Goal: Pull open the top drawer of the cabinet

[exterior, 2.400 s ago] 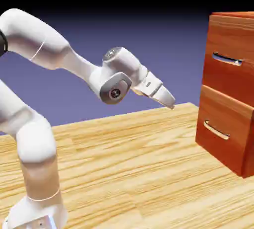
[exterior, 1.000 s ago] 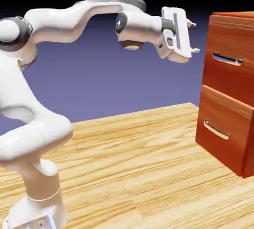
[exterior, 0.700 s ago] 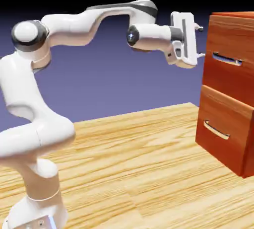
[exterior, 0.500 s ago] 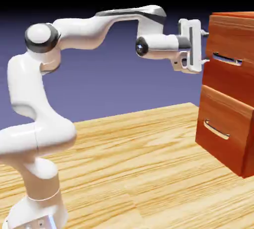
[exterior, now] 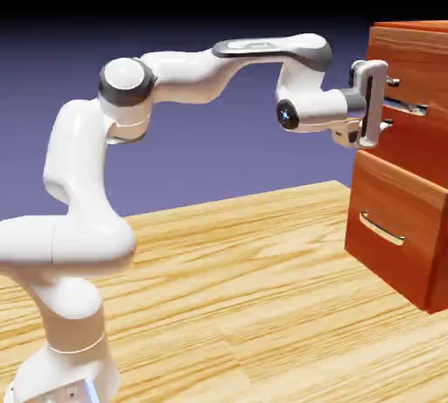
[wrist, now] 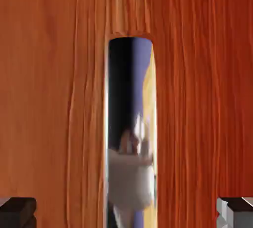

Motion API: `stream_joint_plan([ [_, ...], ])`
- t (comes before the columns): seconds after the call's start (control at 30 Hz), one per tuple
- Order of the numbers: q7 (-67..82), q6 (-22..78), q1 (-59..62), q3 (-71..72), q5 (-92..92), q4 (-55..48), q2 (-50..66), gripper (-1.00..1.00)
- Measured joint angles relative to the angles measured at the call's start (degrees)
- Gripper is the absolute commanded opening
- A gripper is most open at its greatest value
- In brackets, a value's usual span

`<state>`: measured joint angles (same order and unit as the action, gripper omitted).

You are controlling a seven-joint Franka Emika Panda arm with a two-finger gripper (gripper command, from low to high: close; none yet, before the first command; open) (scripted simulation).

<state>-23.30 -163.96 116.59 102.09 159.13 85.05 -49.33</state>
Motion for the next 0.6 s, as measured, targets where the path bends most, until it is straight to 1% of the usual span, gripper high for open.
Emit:
stream_joint_plan([
  [0.07,0.0,0.0,0.0,0.0,0.0,0.0,0.0,-1.0],
  [0.37,5.64,4.53,-17.91,-12.19,2.95,18.32,3.88,-1.0],
  [0.6,7.25,6.69,-32.44,-22.91,3.27,30.83,3.98,-1.0],
])
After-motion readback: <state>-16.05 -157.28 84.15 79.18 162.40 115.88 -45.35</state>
